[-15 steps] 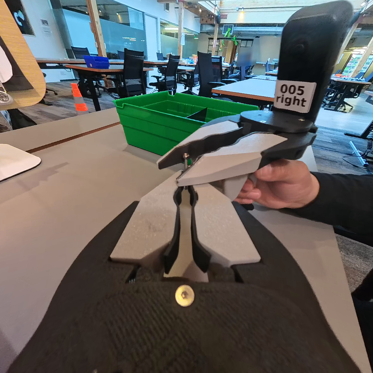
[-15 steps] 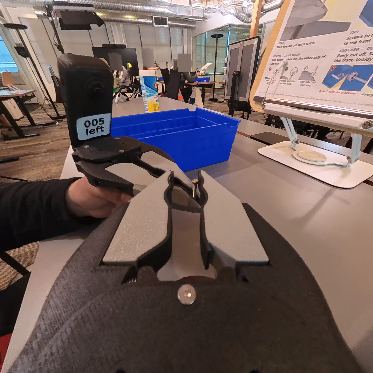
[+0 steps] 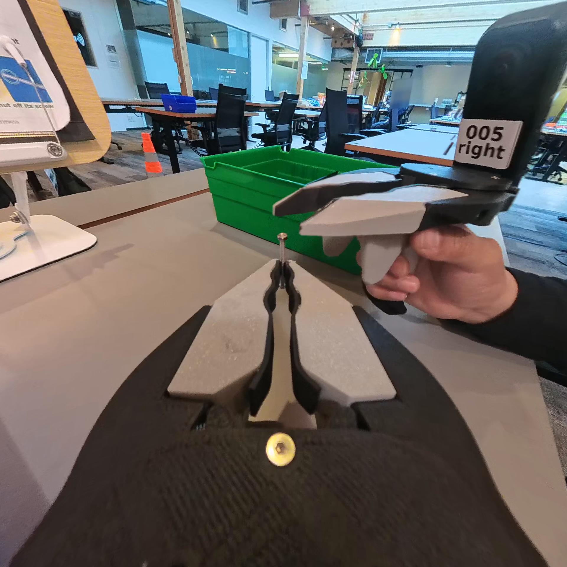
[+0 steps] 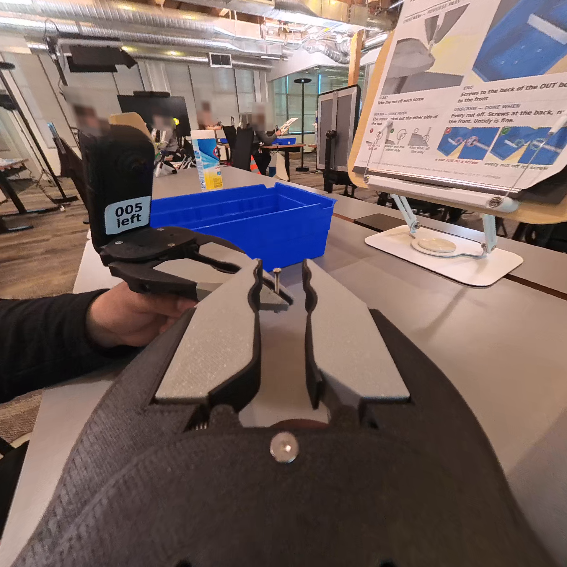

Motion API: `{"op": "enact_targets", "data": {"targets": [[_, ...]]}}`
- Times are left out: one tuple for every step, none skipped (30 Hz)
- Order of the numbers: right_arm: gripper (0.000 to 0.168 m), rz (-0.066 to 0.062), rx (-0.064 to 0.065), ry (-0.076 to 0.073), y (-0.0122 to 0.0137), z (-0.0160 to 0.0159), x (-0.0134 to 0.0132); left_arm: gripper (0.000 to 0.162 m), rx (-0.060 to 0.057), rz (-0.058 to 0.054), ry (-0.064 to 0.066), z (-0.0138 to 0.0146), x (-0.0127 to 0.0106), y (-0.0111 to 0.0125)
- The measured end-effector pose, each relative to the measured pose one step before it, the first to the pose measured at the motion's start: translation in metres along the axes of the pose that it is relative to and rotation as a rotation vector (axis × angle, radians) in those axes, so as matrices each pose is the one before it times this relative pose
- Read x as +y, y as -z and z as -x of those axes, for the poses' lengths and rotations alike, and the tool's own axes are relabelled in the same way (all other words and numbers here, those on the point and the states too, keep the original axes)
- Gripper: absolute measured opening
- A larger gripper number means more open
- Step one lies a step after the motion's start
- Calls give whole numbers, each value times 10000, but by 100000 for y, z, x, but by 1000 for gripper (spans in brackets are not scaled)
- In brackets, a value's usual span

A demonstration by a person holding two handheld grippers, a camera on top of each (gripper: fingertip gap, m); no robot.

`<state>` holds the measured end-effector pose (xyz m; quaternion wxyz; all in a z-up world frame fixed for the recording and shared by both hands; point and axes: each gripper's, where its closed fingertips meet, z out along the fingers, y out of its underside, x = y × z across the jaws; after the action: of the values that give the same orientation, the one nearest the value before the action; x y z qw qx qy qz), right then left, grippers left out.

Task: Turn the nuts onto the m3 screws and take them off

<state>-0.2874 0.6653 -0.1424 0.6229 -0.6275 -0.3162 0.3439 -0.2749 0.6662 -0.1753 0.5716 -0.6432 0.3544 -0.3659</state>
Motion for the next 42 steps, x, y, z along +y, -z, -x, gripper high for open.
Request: {"op": "enact_targets", "data": {"targets": [[22, -33, -19, -87, 64, -69, -43, 0, -13, -24, 18, 37, -52, 24], [21, 12, 11, -52, 13, -79, 41, 0, -22, -26, 1, 40, -54, 23], [20, 109, 52, -14, -31, -136, 200, 0, -19, -15, -1, 32, -39, 22], [19, 199, 118, 18, -42, -222, 346, 0, -15, -15, 8, 20, -29, 21], [19, 94, 11, 17, -37, -55, 178, 0, -4, -13, 14, 20, -19, 12], [18, -38, -120, -21, -4, 178, -33, 0, 39, 20, 43, -36, 43, -3], [17, -93, -188, -26, 3, 323, -137, 0, 3, 34, 51, 30, 50, -15], [17, -91, -231, 13, -32, 430, -161, 0, -41, 2, -7, 67, 3, 10], [17, -48, -191, 76, -65, 427, -105, 0, 1, -3, -26, -9, -12, 13], [17, 59, -26, 143, -95, 193, 84, 0, 30, -2, -1, -50, -22, 5], [17, 135, 51, 156, -123, 53, 233, 0, 31, 6, -4, -64, 9, -17], [17, 137, 8, 101, -158, 93, 250, 0, 41, 30, -18, -82, 51, -27], [18, 103, -31, 14, -155, 123, 218, 0, 62, 46, -13, -129, 72, -43], [19, 40, -44, -9, -124, 110, 120, 0, 50, 16, -25, -107, 34, -28], [20, 6, -14, 3, -84, 68, 55, 0, 19, 7, -43, -73, 14, -11], [20, 8, -5, 18, -42, 34, 29, 0, 13, 21, -43, -52, 30, -20], [20, 14, -11, 18, -28, 37, 29, 0, 32, 26, -11, -68, 35, -21], [19, -7, -19, 5, -8, 36, -10, 0, -6, 6, -8, -18, -1, -12], [19, -6, -21, -11, -13, 43, -19, 0, -5, 0, -29, -15, -8, -12], [19, 2, -13, -5, 1, 22, 3, 0, 15, 3, -9, -37, 6, 3], [18, 3, 5, 0, -21, -6, 13, 0, 7, 8, 7, -24, 10, -12], [18, -5, 0, -16, -9, 2, 3, 0, 1, 7, -14, -15, 9, -17], [17, -4, -13, -42, -11, -5, 4, 0, 22, 9, -26, -66, 15, -11], [16, 2, -21, -51, -17, -5, 11, 0, 47, 18, -36, -126, 16, -22], [15, -1, 13, -44, 3, -59, 17, 0, 7, 18, -69, -87, 17, -35], [12, 5, 41, -26, 17, -94, 16, 0, -11, 21, -104, -91, 22, -28], [9, 11, 35, -15, 21, -93, 25, 0, 29, 23, -109, -139, 22, -40], [7, -7, 17, -21, 40, -71, -10, 0, 22, 20, -83, -130, 17, -29], [5, -17, -18, -44, 27, -14, -25, 0, -1, 1, -80, -76, -9, -21], [3, -15, -44, -56, 24, 22, -12, 0, 65, 1, -52, -148, 1, -8], [2, -14, -35, -48, 30, 12, -21, 0, 114, 16, 4, -207, 18, -33], [1, -21, -28, -29, 13, 8, -31, 0, 22, 1, -8, -56, -1, -18], [1, 2, -11, -21, 12, -12, 11, 0, -19, 7, -34, 16, -1, 1], [1, 4, -8, -11, -7, 2, 5, 0, 5, 16, 7, 2, 21, -6], [2, -31, -1, 4, 19, 10, -41, 0, -7, -6, 33, 27, -6, 10], [4, -62, 19, 3, 21, -18, -115, 0, -50, -8, 25, 110, -18, 23], [11, -68, 93, -24, 51, -145, -134, 0, -53, -6, 28, 122, -6, 19], [15, -47, 80, -37, 70, -168, -107, 0, -13, -10, 55, 74, -11, 25], [15, -54, 16, -39, 98, -97, -129, 0, -27, -28, 55, 94, -35, 34], [15, -84, 35, -49, 148, -137, -182, 0, -87, -7, 47, 187, -8, 36], [15, -103, 69, -39, 161, -185, -200, 0, -118, 20, 43, 256, 38, 31], [14, -90, 54, -31, 155, -175, -185, 0, -105, 31, 68, 248, 70, 21]]}}
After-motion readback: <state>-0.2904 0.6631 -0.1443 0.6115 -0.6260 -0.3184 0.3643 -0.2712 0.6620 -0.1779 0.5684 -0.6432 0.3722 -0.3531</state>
